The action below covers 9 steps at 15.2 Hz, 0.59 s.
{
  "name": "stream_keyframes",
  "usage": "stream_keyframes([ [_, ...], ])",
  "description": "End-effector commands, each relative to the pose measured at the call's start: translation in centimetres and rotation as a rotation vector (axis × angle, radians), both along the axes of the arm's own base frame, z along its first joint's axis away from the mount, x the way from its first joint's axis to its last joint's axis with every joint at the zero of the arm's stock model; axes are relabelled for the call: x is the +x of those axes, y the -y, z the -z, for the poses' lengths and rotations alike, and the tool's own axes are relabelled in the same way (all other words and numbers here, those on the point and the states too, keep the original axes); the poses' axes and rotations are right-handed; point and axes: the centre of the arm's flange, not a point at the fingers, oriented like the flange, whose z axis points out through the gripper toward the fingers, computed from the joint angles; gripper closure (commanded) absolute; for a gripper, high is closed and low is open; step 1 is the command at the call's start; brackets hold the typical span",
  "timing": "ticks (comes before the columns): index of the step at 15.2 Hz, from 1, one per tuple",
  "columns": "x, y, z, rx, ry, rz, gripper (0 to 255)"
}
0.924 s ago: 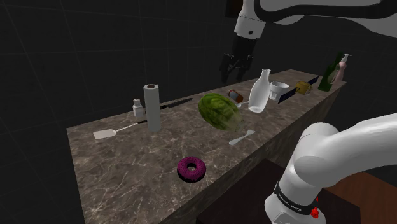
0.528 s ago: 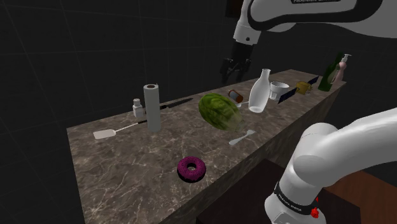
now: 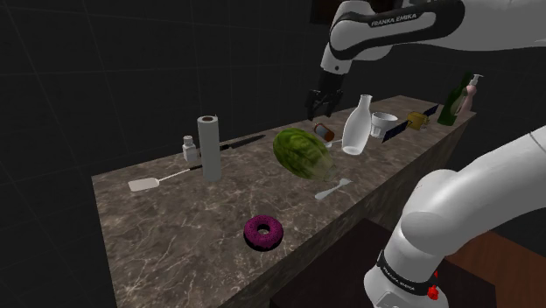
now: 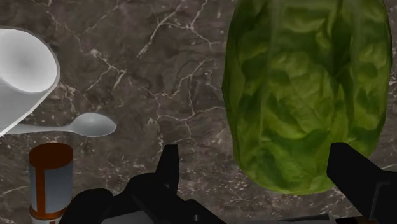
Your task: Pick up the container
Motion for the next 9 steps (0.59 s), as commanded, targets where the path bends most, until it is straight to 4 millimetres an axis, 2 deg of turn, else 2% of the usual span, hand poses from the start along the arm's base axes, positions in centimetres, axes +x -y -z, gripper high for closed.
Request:
stream_keyframes([
  [1,1.1,2.2,1.1,-0.005,-0.002,0.008,0],
  [9,4.8,10.9,5.3,-0.017,-0.013,0.042,0],
])
